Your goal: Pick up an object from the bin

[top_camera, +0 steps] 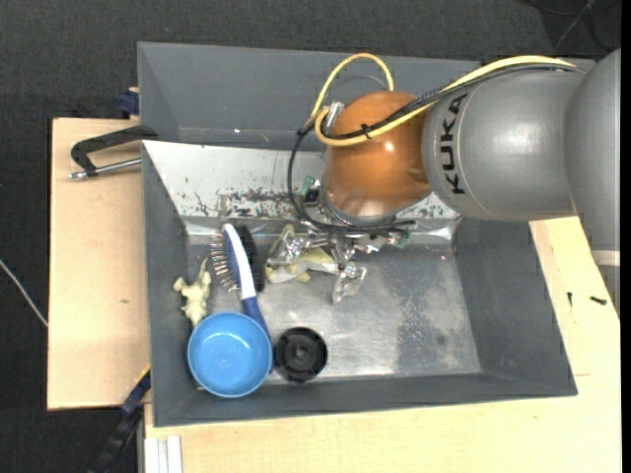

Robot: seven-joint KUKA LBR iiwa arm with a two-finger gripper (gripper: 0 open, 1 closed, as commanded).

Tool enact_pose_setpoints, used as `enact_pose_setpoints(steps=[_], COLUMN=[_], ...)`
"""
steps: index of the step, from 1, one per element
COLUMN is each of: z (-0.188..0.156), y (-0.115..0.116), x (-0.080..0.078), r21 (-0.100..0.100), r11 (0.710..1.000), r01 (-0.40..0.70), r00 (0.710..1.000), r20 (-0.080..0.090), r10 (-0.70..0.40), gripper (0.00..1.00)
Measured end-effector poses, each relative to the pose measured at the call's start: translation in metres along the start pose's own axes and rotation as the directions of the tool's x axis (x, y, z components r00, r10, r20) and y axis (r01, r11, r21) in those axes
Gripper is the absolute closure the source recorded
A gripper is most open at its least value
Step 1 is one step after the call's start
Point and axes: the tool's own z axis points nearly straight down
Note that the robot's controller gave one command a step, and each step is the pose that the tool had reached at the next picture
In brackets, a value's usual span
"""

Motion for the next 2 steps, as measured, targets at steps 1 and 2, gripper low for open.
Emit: enact_pose_setpoints(steps=[1,2], z=[-0.003,-0.156], y=[0.0,0.02], x=[-0.004,0.021], r21=[0.005,-0.002], r11=[1.0,0.998], r01=[0.0,0.055], r00=[1.0,0.998], r20=[0.011,-0.006], r10=[0.0,-0.055], gripper=[1.0,1.0])
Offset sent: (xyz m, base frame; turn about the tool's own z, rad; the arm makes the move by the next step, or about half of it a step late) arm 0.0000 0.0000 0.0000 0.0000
